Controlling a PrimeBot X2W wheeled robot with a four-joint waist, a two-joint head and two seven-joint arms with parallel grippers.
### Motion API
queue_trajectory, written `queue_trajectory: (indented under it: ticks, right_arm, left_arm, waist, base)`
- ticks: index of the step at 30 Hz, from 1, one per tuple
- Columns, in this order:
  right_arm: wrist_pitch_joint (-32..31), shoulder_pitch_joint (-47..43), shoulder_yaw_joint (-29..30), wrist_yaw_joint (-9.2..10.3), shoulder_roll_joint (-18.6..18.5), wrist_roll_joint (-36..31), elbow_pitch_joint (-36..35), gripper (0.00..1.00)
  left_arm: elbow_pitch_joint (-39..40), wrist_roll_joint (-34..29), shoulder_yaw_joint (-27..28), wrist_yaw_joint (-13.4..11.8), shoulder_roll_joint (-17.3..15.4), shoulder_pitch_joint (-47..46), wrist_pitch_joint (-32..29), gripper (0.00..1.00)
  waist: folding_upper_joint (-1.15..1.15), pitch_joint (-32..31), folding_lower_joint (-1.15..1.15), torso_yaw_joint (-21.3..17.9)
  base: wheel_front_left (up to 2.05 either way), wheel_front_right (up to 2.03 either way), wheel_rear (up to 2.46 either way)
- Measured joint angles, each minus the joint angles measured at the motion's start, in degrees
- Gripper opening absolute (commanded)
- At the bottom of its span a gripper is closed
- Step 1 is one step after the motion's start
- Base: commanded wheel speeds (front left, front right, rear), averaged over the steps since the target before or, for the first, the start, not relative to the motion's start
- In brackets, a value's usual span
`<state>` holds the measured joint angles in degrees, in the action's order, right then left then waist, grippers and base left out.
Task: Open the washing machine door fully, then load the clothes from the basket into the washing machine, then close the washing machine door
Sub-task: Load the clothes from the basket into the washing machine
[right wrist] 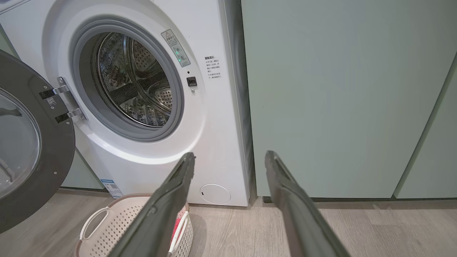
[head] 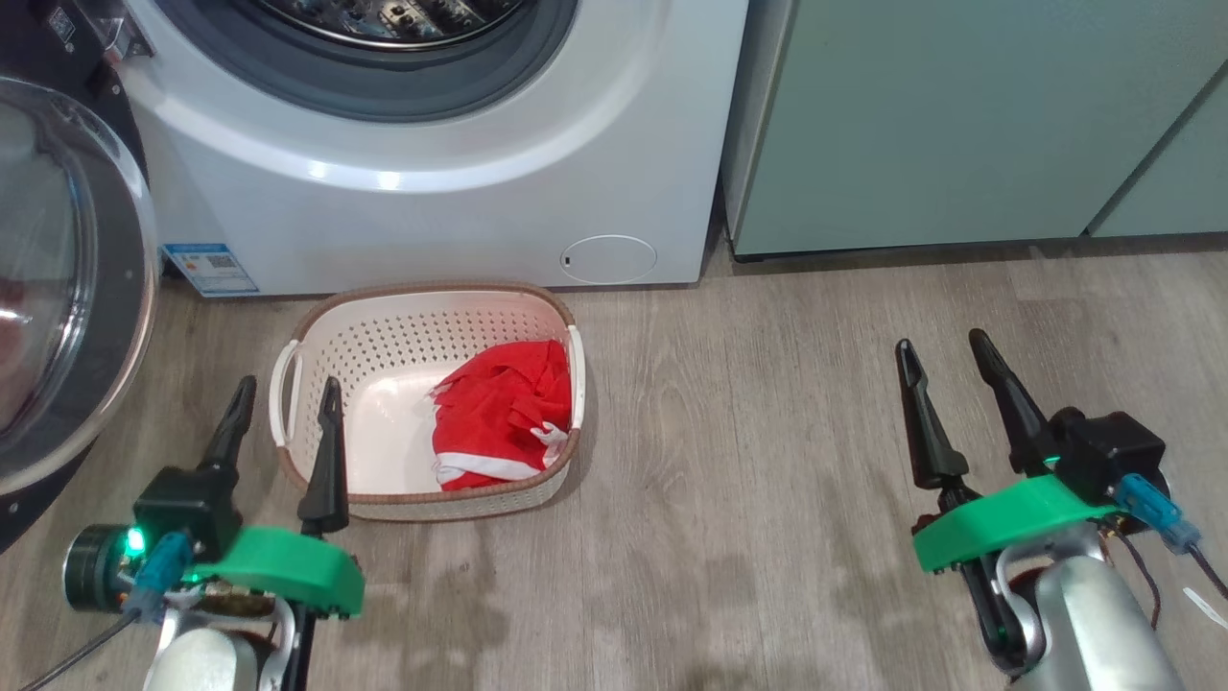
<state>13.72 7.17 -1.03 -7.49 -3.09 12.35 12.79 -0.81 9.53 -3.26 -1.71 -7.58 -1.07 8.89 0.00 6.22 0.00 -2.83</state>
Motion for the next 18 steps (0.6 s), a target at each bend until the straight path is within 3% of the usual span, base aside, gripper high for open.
queue_trajectory:
  ticks: [12,18]
  right_arm:
    - [0.01,0.0,-0.02,0.0,0.01,0.32,0.36,1.0]
    - [0.02,0.0,-0.02,0.0,0.01,0.33,0.37,1.0]
  left_arm:
    - [0.58,1.37,-0.4,0.35,0.0,0.0,0.01,1.0]
    - [1.27,1.66,-0.69,0.3,-0.01,0.0,0.01,1.0]
  waist:
    - [0.0,0.04,0.0,-0.27]
    - [0.0,-0.02,0.0,-0.38]
  base:
    - [0.0,0.0,0.0]
    - [0.81,-0.81,0.0]
